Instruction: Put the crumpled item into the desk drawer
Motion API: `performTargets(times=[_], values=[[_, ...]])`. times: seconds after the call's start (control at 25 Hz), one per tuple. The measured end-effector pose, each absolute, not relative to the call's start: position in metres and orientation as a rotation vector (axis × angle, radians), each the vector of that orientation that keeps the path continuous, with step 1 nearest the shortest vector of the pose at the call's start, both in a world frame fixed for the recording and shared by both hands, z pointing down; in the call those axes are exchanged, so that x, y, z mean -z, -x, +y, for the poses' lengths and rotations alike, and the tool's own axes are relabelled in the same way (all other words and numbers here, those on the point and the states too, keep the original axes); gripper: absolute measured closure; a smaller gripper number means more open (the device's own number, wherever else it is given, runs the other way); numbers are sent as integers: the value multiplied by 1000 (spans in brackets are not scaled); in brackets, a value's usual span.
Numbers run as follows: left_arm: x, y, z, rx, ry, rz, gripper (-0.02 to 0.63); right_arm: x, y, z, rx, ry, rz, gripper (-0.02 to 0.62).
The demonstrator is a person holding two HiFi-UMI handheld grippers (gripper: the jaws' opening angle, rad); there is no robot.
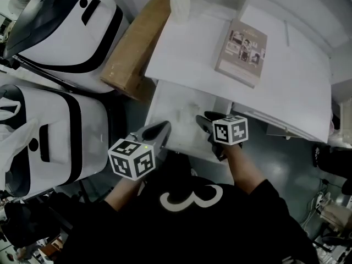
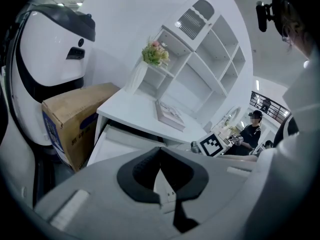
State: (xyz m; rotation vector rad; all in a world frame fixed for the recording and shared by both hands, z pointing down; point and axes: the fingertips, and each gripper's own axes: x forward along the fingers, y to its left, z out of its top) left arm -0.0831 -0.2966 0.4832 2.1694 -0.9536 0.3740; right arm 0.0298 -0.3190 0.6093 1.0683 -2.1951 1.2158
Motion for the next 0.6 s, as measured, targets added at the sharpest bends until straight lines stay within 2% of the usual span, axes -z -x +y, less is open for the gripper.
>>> performTargets(times=[0.28,0.4,0.6], values=[[-445,71,-265,-332,-2235,-979,597,-497,-40,-283,-1088,-1081,-2459,432],[-423,65,-248,-308,-2269,-984,597,-453,-44,-257,-1013,-1061,-2565,496],[-390,55,-219,-272,-2323,-977,597,-399,-54,-219,-886,-1058,-2685,535]])
